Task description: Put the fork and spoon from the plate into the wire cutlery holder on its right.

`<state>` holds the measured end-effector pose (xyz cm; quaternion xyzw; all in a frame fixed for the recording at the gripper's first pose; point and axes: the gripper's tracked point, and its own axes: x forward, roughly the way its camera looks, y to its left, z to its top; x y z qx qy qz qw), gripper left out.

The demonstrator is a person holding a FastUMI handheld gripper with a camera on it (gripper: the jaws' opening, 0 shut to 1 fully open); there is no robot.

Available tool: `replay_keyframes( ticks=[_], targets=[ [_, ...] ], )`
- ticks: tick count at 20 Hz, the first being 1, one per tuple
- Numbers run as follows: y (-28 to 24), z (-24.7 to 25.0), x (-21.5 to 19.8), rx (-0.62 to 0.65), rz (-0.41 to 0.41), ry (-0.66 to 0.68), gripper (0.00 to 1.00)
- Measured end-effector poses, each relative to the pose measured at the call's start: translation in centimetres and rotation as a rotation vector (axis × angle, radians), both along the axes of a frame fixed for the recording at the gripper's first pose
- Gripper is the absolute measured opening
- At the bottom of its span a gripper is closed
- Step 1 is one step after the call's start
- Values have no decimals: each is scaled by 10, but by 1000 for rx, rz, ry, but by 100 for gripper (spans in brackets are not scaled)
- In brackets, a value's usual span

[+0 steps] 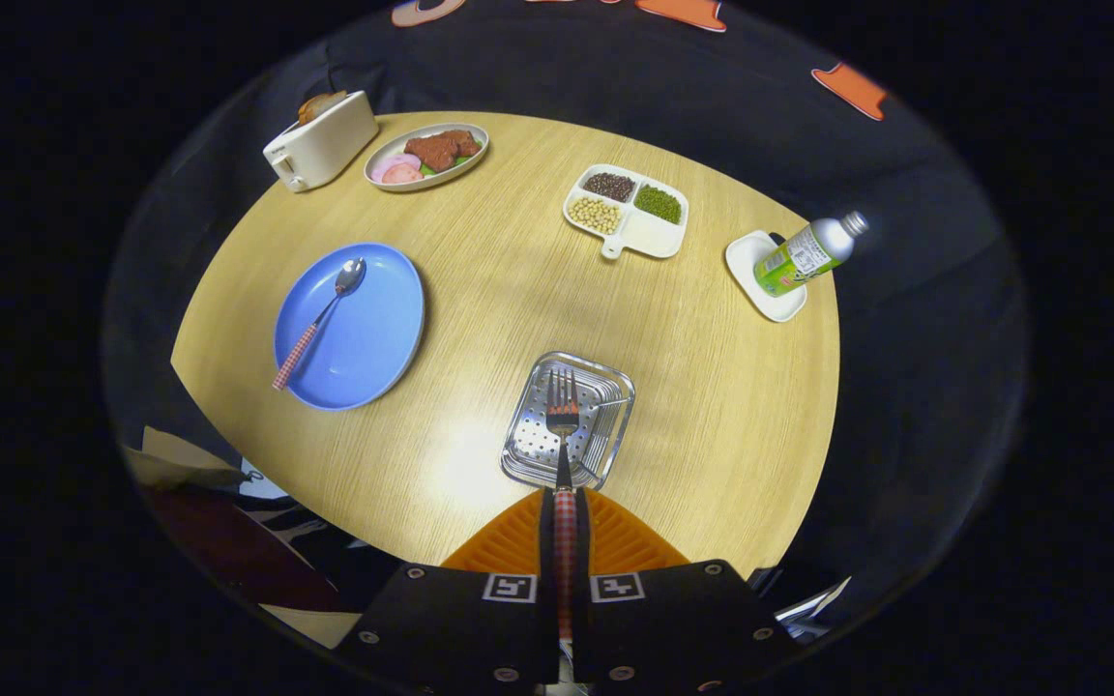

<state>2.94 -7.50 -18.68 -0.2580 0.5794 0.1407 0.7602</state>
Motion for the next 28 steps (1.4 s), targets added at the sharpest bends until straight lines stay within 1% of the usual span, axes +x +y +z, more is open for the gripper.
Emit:
replay_keyframes(
  ticks=[5,10,11,15,17,19,21,22,23,24,25,26,28],
  targets=[
    [-3,-22,14,-50,41,82,6],
    [-2,-37,10,-70,68,160,6],
    [-2,-40,11,-75,70,163,6],
    [-2,-36,13,-69,58,140,11],
    [-4,-33,12,-66,49,123,13],
    [-7,-29,13,-67,29,102,16],
    [-6,-17,17,-57,-2,42,24],
    [-3,-10,19,-44,-20,2,32],
    [1,-2,21,-28,-36,-36,37],
    [6,7,22,-10,-50,-84,45],
    [16,15,22,12,-65,-128,48],
    [27,23,21,40,-81,-179,54],
    [54,33,15,107,-115,-268,60]
  ],
)
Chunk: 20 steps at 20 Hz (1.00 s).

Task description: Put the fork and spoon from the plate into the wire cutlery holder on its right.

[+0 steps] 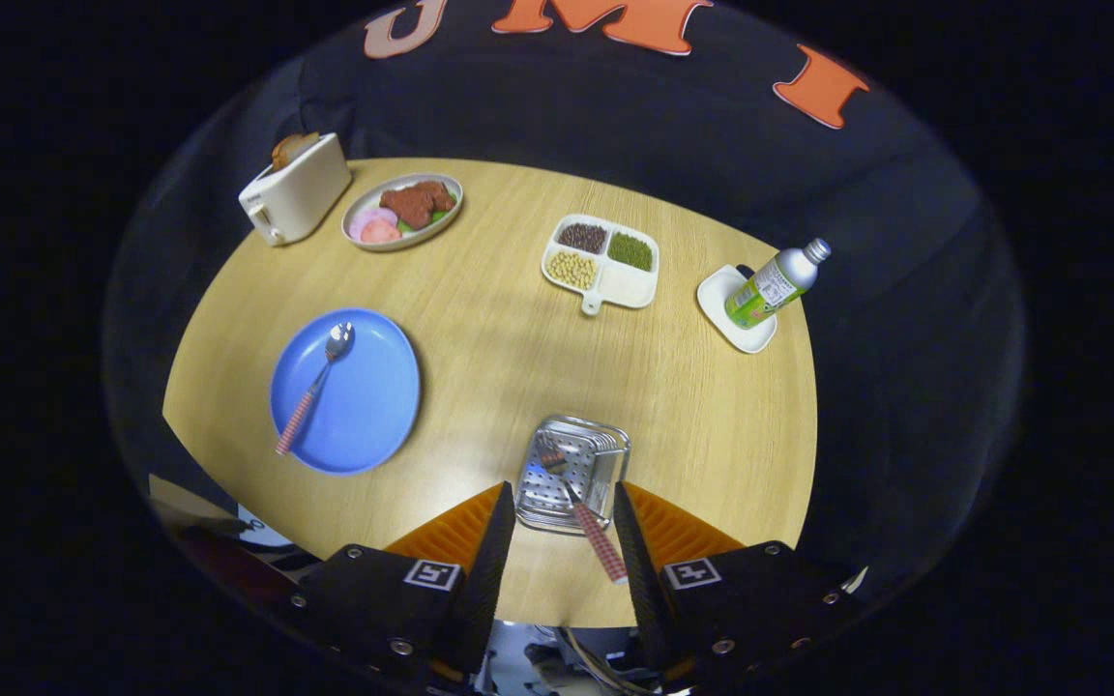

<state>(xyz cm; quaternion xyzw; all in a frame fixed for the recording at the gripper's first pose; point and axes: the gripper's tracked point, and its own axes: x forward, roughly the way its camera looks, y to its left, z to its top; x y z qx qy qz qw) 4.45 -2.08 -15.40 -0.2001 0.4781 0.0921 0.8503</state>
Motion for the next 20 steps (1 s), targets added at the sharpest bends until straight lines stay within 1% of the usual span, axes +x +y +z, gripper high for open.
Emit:
replay_keyframes(
  ticks=[2,5,6,8,10,13,17,20],
  targets=[
    [24,2,-6,54,-30,-79,67],
    [58,-9,-19,99,-64,-148,71],
    [72,-17,-25,125,-74,-155,75],
    [101,-35,-36,174,-81,-156,77],
    [129,-51,-44,199,-64,-172,78],
    [173,-77,-58,261,-36,-144,81],
    [198,-95,-54,257,-35,-202,83],
    [212,-113,-54,239,-19,-227,86]
  ],
)
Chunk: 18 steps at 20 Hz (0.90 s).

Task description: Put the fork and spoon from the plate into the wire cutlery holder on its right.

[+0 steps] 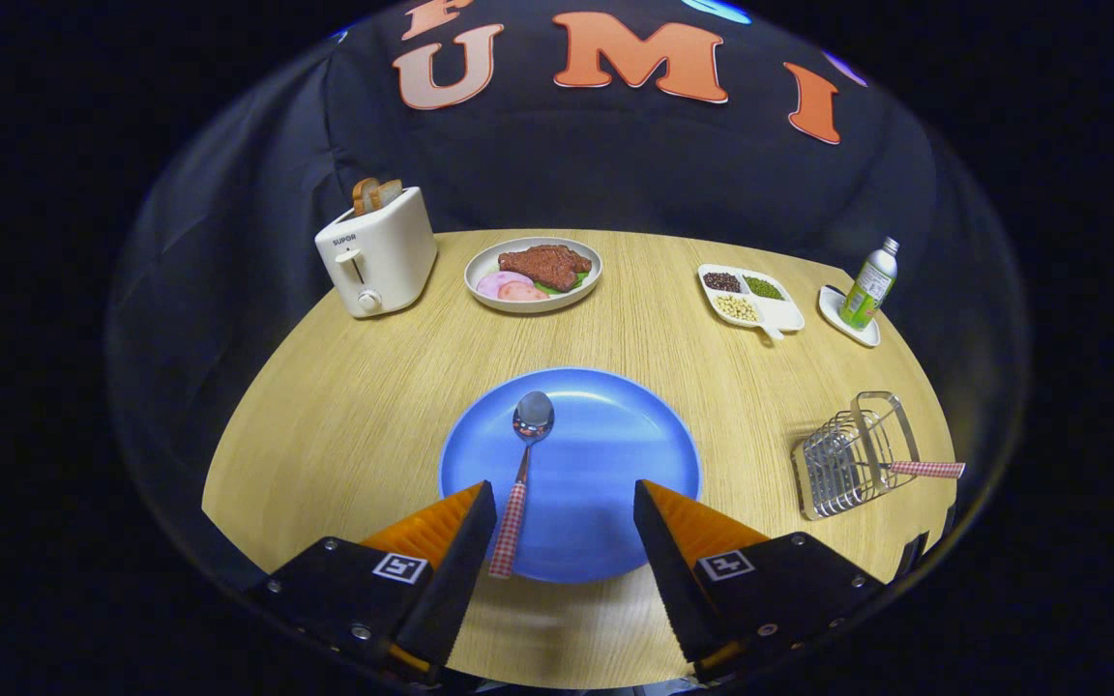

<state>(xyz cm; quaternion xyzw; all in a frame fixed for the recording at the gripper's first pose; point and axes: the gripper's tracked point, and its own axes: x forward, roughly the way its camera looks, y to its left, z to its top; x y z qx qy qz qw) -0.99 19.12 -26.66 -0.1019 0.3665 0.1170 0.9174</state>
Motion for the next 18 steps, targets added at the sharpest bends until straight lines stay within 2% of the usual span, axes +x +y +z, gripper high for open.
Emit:
replay_keyframes(
  ticks=[7,9,13,18],
  targets=[
    [19,-37,5,12,-2,5,86],
    [20,-44,7,30,-17,15,82],
    [20,-58,6,39,-33,39,64],
    [23,-70,3,36,-39,62,34]
  ],
)
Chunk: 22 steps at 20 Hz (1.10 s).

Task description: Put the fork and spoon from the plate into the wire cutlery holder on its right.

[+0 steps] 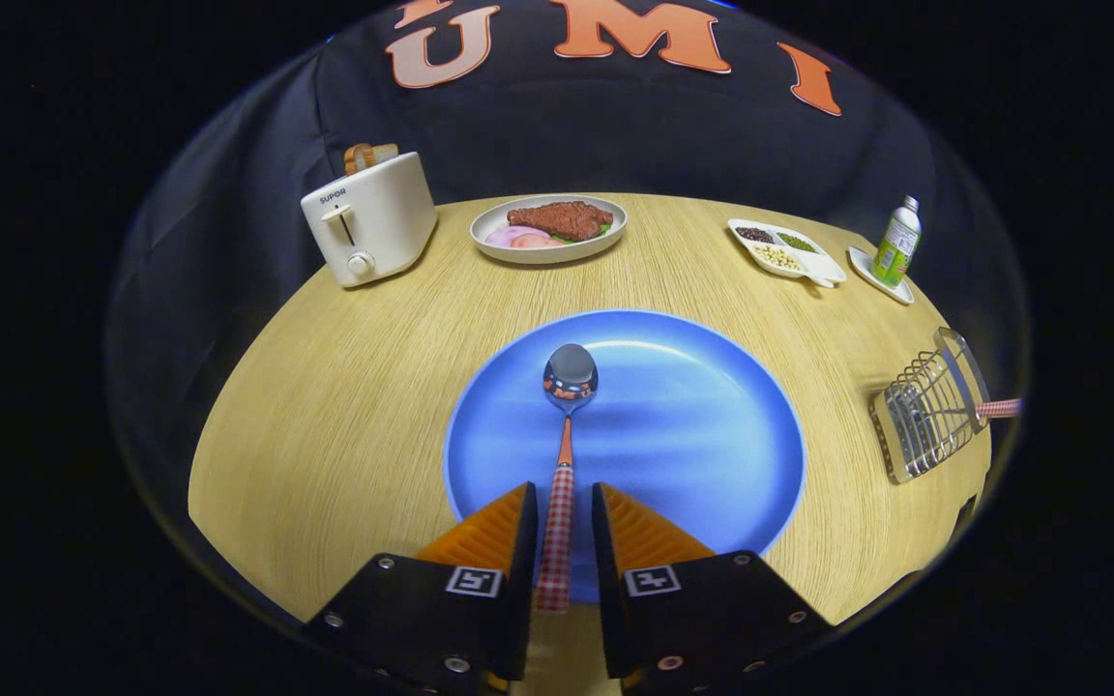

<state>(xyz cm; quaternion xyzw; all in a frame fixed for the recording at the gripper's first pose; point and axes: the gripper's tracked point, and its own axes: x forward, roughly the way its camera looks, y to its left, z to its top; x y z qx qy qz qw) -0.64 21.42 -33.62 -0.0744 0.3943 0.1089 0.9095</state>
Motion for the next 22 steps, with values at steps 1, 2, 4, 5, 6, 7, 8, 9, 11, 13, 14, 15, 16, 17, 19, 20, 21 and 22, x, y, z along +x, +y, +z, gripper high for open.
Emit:
replay_keyframes(
  ticks=[1,2,4,5,6,7,8,9,11,13,14,15,16,17,19,20,21,22],
  targets=[
    [0,-3,2,-1,-3,4,27],
    [-2,1,1,3,-7,5,17],
    [-2,2,1,14,-15,13,11],
    [-5,4,2,18,-16,19,9],
    [-6,7,2,19,-14,22,7],
    [-8,12,3,21,-12,23,6],
    [-12,18,4,25,-11,23,6],
    [-17,26,6,30,-10,20,6],
    [-29,43,8,29,0,23,6],
    [-47,61,11,15,10,21,6],
    [-59,71,13,9,10,20,6],
    [-71,81,14,4,7,24,6],
    [-83,90,16,3,2,28,6],
    [-96,99,16,-1,0,34,6],
    [-121,114,15,-18,8,62,6],
    [-134,121,14,-25,11,77,6],
    [-149,127,13,-42,17,94,6],
    [-165,134,14,-66,23,107,6]
  ],
)
